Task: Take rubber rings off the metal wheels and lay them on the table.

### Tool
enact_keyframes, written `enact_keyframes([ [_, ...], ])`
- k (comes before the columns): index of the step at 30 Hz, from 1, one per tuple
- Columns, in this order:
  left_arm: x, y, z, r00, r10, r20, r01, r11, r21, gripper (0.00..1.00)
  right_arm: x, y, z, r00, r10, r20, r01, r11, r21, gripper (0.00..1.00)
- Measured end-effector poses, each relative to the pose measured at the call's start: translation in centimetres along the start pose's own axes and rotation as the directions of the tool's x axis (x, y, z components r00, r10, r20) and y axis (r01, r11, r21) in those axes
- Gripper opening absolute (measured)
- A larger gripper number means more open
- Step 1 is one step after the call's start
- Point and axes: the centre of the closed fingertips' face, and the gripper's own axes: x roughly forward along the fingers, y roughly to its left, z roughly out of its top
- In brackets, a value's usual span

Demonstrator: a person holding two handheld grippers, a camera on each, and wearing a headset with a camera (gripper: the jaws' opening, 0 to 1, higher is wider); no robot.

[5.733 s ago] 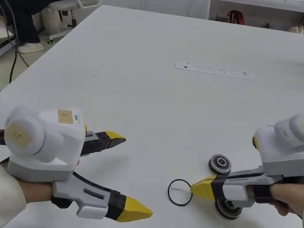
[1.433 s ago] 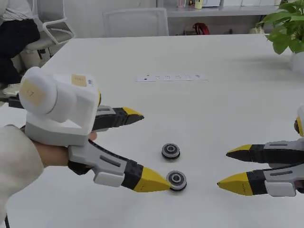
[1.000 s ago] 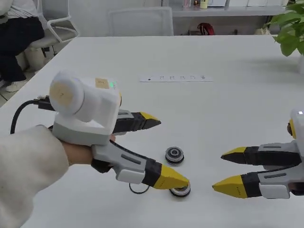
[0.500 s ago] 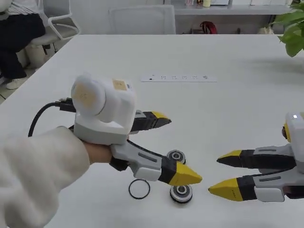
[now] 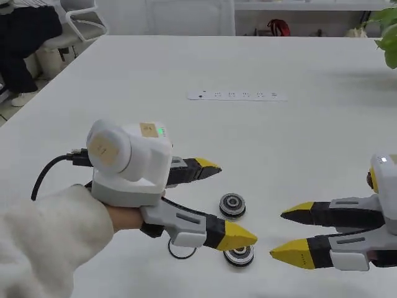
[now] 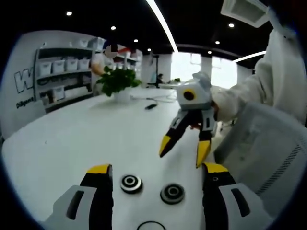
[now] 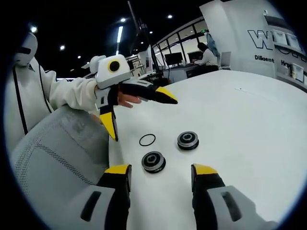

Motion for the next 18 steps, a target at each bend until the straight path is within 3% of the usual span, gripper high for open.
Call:
enact_keyframes([
  [11, 0.4, 0.1, -1.1, 1.0000, 0.003, -0.009, -0.003, 1.000, 0.026, 0.67, 0.7, 0.2, -0.9, 1.0000, 0.003, -0.002, -0.003, 1.000, 0.002, 0.42],
  [18, 1.1, -0.6, -1.9, 0.9995, -0.024, -0.022, 0.025, 1.000, 0.015, 0.61, 1.4, 0.5, -1.4, 0.9999, 0.014, -0.006, -0.014, 1.000, -0.001, 0.38],
])
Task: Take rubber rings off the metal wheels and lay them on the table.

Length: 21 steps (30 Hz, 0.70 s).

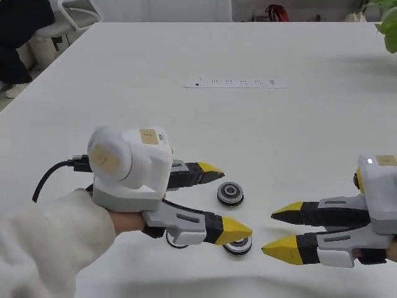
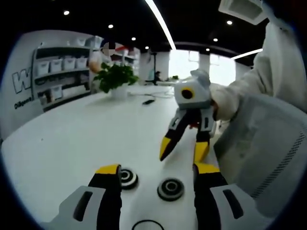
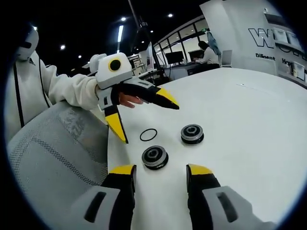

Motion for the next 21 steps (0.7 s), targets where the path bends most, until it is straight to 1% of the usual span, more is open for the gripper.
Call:
enact_keyframes([
  [5, 0.3, -0.8, -0.6, 0.9995, -0.027, -0.016, 0.028, 1.000, 0.009, 0.57, 0.8, 0.2, 0.0, 0.9999, 0.011, 0.003, -0.011, 1.000, -0.010, 0.36],
  [8, 0.4, -1.1, -1.1, 0.9989, -0.041, -0.023, 0.042, 0.999, 0.028, 0.51, 1.2, 0.3, -0.1, 0.9998, 0.020, 0.002, -0.020, 1.000, -0.015, 0.35],
  [10, 0.5, -1.3, -1.3, 0.9984, -0.047, -0.030, 0.048, 0.998, 0.029, 0.48, 1.3, 0.4, -0.3, 0.9996, 0.028, -0.004, -0.029, 0.999, -0.020, 0.33],
  [14, 0.7, -1.7, -2.3, 0.9965, -0.064, -0.054, 0.066, 0.997, 0.034, 0.44, 1.6, 0.4, -0.6, 0.9992, 0.038, -0.013, -0.038, 0.999, -0.027, 0.30],
  [17, 0.9, -2.0, -2.6, 0.9952, -0.075, -0.063, 0.077, 0.996, 0.041, 0.40, 1.7, 0.4, -0.8, 0.9990, 0.040, -0.019, -0.040, 0.998, -0.037, 0.27],
  [19, 1.1, -2.0, -3.0, 0.9941, -0.075, -0.078, 0.078, 0.996, 0.034, 0.40, 1.9, 0.4, -0.9, 0.9989, 0.039, -0.024, -0.040, 0.998, -0.046, 0.25],
  [21, 1.1, -2.2, -3.5, 0.9925, -0.081, -0.092, 0.085, 0.995, 0.046, 0.38, 2.1, 0.4, -1.1, 0.9986, 0.042, -0.033, -0.044, 0.997, -0.062, 0.23],
])
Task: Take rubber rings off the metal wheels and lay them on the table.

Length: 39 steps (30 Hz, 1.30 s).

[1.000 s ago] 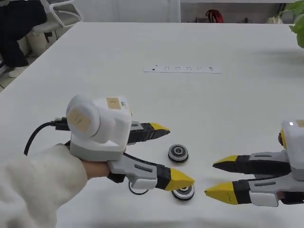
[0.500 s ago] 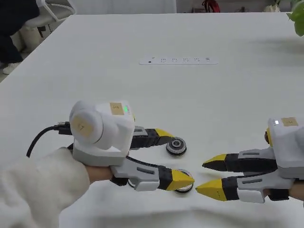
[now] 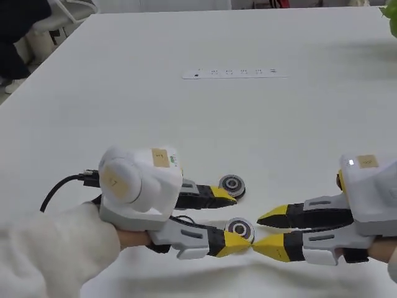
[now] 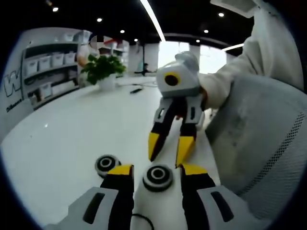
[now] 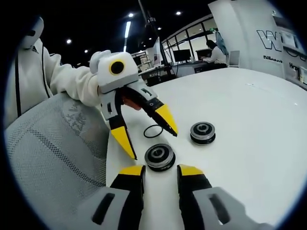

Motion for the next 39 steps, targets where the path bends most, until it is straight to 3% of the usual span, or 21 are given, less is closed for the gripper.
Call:
enact_keyframes([
  [19, 0.39, 0.08, -0.69, 0.9997, 0.014, -0.020, -0.014, 1.000, 0.022, 0.15, 0.68, 0.04, -0.47, 0.9995, -0.006, -0.030, 0.004, 0.998, -0.063, 0.15],
  [26, -0.02, -0.01, -0.76, 0.9998, 0.012, -0.019, -0.011, 0.999, 0.037, 0.14, 0.59, 0.02, -0.41, 0.9995, -0.011, -0.031, 0.007, 0.995, -0.103, 0.12],
  [34, -0.12, -0.11, -0.84, 0.9998, 0.012, -0.014, -0.012, 0.999, 0.035, 0.14, 0.60, -0.08, -0.51, 0.9993, -0.020, -0.030, 0.017, 0.995, -0.098, 0.12],
  [37, -0.16, -0.19, -0.88, 0.9998, 0.015, -0.011, -0.014, 0.999, 0.033, 0.14, 0.55, 0.01, -0.67, 0.9989, -0.026, -0.040, 0.019, 0.986, -0.168, 0.11],
  [39, -0.17, -0.16, -0.88, 0.9998, 0.017, -0.008, -0.017, 1.000, 0.026, 0.14, 0.41, 0.05, -0.70, 0.9986, -0.032, -0.042, 0.024, 0.982, -0.187, 0.04],
])
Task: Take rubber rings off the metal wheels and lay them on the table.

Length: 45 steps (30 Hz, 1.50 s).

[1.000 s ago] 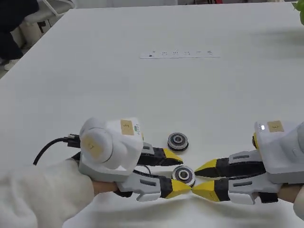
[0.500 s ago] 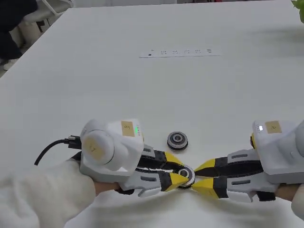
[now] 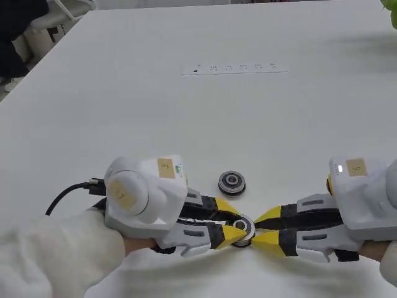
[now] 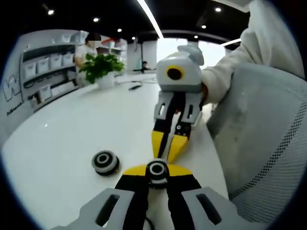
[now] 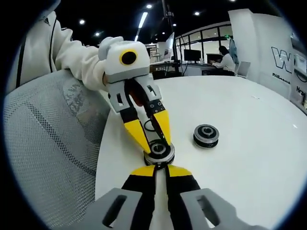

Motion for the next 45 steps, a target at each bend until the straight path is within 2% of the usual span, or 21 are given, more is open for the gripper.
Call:
enact_keyframes([
  [1, 0.1, 0.0, 0.0, 1.0000, 0.000, 0.000, 0.000, 1.000, 0.000, 0.14, 0.0, -0.2, -0.1, 0.9999, -0.013, -0.003, 0.013, 1.000, -0.009, 0.01],
  [8, 0.1, -0.1, 0.0, 1.0000, 0.004, 0.004, -0.004, 1.000, 0.001, 0.14, 0.1, -0.2, 0.1, 0.9996, -0.009, -0.026, 0.009, 1.000, -0.003, 0.01],
  [11, 0.2, -0.1, 0.0, 1.0000, 0.005, 0.008, -0.005, 1.000, -0.002, 0.14, 0.1, -0.1, 0.1, 0.9986, -0.010, -0.052, 0.008, 0.999, -0.037, 0.01],
  [13, 0.3, -0.1, 0.0, 0.9999, 0.007, 0.010, -0.007, 1.000, -0.003, 0.14, 0.2, -0.2, 0.0, 0.9978, -0.010, -0.065, 0.008, 1.000, -0.030, 0.00],
  [15, 0.3, -0.1, 0.1, 0.9999, 0.007, 0.012, -0.007, 1.000, -0.003, 0.14, 0.1, -0.3, -0.1, 0.9971, -0.014, -0.075, 0.018, 0.998, 0.053, 0.00],
  [16, 0.3, -0.1, 0.1, 0.9999, 0.006, 0.013, -0.006, 1.000, 0.002, 0.14, 0.1, -0.5, 0.0, 0.9978, -0.019, -0.063, 0.027, 0.992, 0.121, 0.00],
  [18, 0.3, 0.0, 0.0, 0.9999, 0.006, 0.011, -0.006, 1.000, 0.007, 0.14, 0.1, -0.7, -0.2, 0.9987, -0.020, -0.047, 0.029, 0.980, 0.197, 0.00],
  [21, 0.4, -0.1, 0.1, 0.9999, 0.007, 0.011, -0.007, 1.000, 0.017, 0.14, -0.1, -0.7, -0.1, 0.9998, -0.005, -0.017, 0.009, 0.963, 0.268, 0.00],
  [22, 0.4, -0.1, 0.1, 0.9999, 0.007, 0.012, -0.007, 1.000, 0.017, 0.14, -0.2, -0.6, -0.1, 1.0000, 0.003, -0.006, -0.001, 0.950, 0.311, 0.00],
  [23, 0.5, -0.1, 0.1, 0.9999, 0.006, 0.013, -0.007, 1.000, 0.018, 0.14, -0.3, -0.7, -0.1, 0.9999, 0.002, 0.016, -0.008, 0.929, 0.371, 0.00],
  [25, 0.5, -0.1, 0.1, 0.9999, 0.008, 0.014, -0.008, 1.000, 0.019, 0.14, -0.4, -0.7, -0.2, 0.9990, 0.001, 0.045, -0.021, 0.897, 0.442, 0.00],
  [27, 0.5, 0.0, 0.1, 0.9999, 0.009, 0.013, -0.009, 1.000, 0.023, 0.14, -0.5, -0.6, -0.2, 0.9982, 0.000, 0.060, -0.028, 0.877, 0.479, 0.00],
  [28, 0.5, 0.0, 0.1, 0.9999, 0.010, 0.013, -0.010, 1.000, 0.024, 0.14, -0.5, -1.0, -0.3, 0.9975, 0.000, 0.071, -0.036, 0.859, 0.511, 0.00],
  [30, 0.5, 0.0, 0.1, 0.9998, 0.010, 0.015, -0.010, 1.000, 0.024, 0.14, -0.6, -0.9, -0.2, 0.9955, 0.001, 0.095, -0.053, 0.832, 0.552, 0.00],
  [31, 0.6, 0.0, 0.1, 0.9998, 0.010, 0.016, -0.010, 1.000, 0.023, 0.14, -0.7, -0.9, -0.1, 0.9934, 0.002, 0.114, -0.069, 0.810, 0.582, 0.00],
  [36, 0.6, 0.0, 0.1, 0.9997, 0.009, 0.022, -0.010, 1.000, 0.021, 0.14, -0.9, -0.7, 0.1, 0.9898, -0.003, 0.142, -0.094, 0.737, 0.669, 0.00],
  [37, 0.6, 0.0, 0.1, 0.9998, 0.007, 0.021, -0.007, 1.000, 0.024, 0.14, -0.9, -0.6, 0.1, 0.9895, 0.000, 0.144, -0.097, 0.744, 0.661, 0.00],
  [38, 0.6, -0.1, 0.0, 0.9998, 0.004, 0.019, -0.005, 1.000, 0.030, 0.14, -0.9, -0.4, 0.2, 0.9890, 0.005, 0.148, -0.104, 0.735, 0.670, 0.00],
  [42, 0.6, -0.1, 0.0, 0.9999, 0.007, 0.015, -0.007, 0.999, 0.041, 0.14, -0.9, -0.3, 0.5, 0.9868, 0.008, 0.162, -0.117, 0.721, 0.683, 0.00],
  [43, 0.6, -0.1, 0.0, 0.9999, 0.007, 0.013, -0.008, 0.999, 0.044, 0.14, -0.9, -0.3, 0.7, 0.9849, 0.005, 0.173, -0.125, 0.710, 0.693, 0.00],
  [45, 0.6, -0.1, 0.0, 0.9999, 0.008, 0.013, -0.009, 0.999, 0.043, 0.14, -1.0, -0.3, 0.8, 0.9838, 0.002, 0.179, -0.129, 0.702, 0.700, 0.00],
])
